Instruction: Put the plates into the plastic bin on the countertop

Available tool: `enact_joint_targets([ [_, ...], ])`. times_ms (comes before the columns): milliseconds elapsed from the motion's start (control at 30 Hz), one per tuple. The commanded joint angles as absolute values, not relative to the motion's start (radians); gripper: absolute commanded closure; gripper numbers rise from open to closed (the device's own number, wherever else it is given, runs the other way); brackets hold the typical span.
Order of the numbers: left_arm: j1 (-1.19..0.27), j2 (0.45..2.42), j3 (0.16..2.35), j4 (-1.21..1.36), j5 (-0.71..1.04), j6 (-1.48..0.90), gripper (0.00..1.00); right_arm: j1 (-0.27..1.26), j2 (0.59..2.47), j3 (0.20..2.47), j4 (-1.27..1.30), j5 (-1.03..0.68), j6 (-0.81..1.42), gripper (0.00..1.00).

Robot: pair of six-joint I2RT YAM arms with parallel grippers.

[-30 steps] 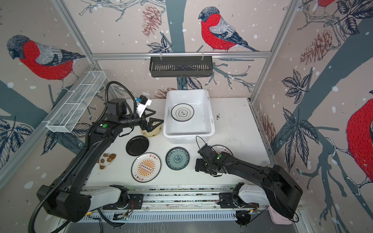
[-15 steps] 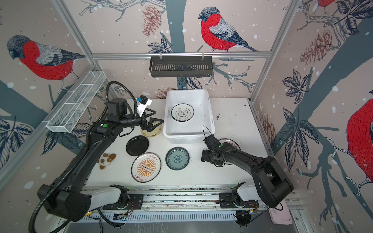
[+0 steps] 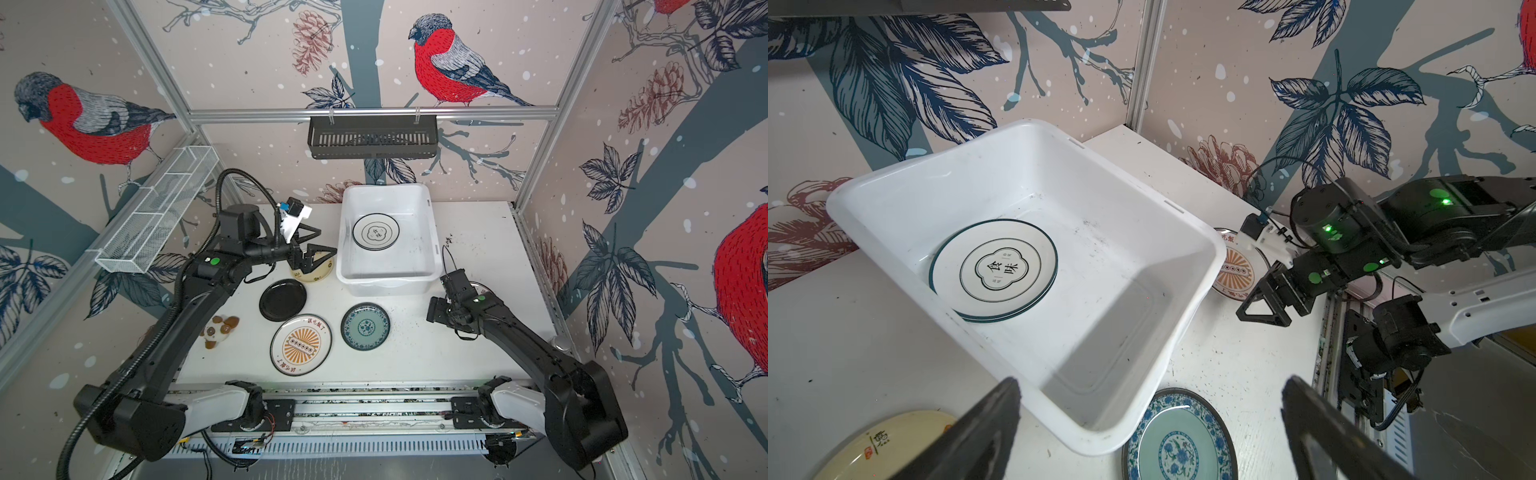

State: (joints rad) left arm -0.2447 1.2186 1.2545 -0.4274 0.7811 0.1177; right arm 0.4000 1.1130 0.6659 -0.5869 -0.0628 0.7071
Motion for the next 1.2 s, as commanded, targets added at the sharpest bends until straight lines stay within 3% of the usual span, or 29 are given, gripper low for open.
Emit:
enact_joint_targets([
  [0, -0.245, 1.213, 1.251, -0.381, 0.799, 0.112, 0.03, 0.32, 1.03, 0.64, -0.641, -0.078, 0.75, 0.15],
  [233, -0.257, 1.225, 1.293, -0.393, 0.804, 0.122, 0.03, -0.004, 0.878, 0.572, -0.651, -0.14, 0.738, 0.15],
  [433, -0.301, 1.232, 1.302, -0.421, 0.787, 0.171, 0.03, -0.129, 0.899, 0.583, -0.715, -0.19, 0.741, 0.15],
  [667, -0.35, 1.242, 1.299, -0.44, 0.778, 0.216, 0.03, -0.217, 0.898, 0.505, -0.705, -0.271, 0.741, 0.16],
  [867, -0.354, 1.258, 1.299, -0.414, 0.806, 0.192, 0.03, -0.245, 0.889, 0.437, -0.634, -0.35, 0.761, 0.23],
  [1167, -0.359, 1.285, 1.31, -0.392, 0.81, 0.169, 0.03, -0.26, 0.864, 0.402, -0.559, -0.348, 0.799, 0.28],
])
